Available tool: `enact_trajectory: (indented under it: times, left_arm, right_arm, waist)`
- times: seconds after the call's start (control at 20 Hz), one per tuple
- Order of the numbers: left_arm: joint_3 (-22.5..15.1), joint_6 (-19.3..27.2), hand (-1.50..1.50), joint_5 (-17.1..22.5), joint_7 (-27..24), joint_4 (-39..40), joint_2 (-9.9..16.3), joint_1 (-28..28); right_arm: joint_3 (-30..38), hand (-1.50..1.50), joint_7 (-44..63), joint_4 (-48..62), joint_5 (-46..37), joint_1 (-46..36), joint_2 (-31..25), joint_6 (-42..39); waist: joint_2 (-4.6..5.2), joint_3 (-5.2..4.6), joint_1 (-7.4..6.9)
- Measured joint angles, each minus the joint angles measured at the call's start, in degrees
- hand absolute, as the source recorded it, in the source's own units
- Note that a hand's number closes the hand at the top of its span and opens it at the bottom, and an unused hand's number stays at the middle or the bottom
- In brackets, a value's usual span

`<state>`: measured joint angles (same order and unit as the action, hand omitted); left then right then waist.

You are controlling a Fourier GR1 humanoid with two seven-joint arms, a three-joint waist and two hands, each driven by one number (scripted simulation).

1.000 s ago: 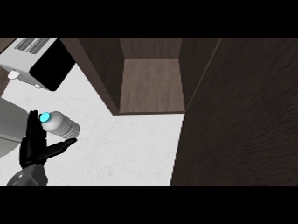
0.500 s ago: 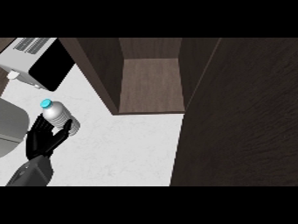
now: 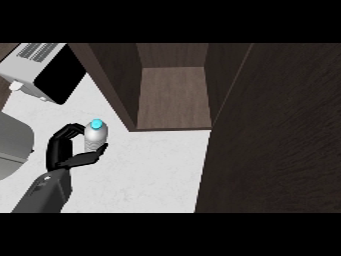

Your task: Pick up the bottled water, place it into the cabinet and close the cabinet

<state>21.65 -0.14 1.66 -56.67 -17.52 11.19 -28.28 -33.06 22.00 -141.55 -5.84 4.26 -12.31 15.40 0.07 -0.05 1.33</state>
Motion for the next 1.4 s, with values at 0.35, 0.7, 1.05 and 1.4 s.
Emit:
enact_trajectory:
  times: [0.35, 0.7, 1.05, 1.4]
  left_arm:
    - [-7.49, 1.75, 1.50, -5.26, -2.00, -5.23, -6.88, 0.46]
    - [-15.29, -0.25, 1.50, 0.26, 2.97, -14.24, -10.38, 2.57]
    - [-27.59, 3.61, 1.50, 12.55, 13.12, -27.23, -10.67, 5.42]
    - [-37.67, 14.56, 1.50, 18.37, 24.95, -39.96, -10.92, 3.91]
  right_arm:
    - [0.79, -1.50, -0.57, -0.13, 0.54, 0.99, -1.14, 0.24]
    - [-0.44, -1.50, -1.36, -0.04, 0.51, 1.78, -1.12, 1.46]
    - [-0.39, -1.50, -2.33, -0.12, 0.61, 2.52, -2.13, 1.86]
    - [-1.14, -1.50, -2.55, -0.14, 0.56, 2.64, -2.10, 3.01]
  waist:
    - [-0.42, 0.17, -0.66]
    - [-0.54, 0.09, -1.13]
    - [-0.56, 0.07, -1.08]
    - [-0.38, 0.04, -0.89]
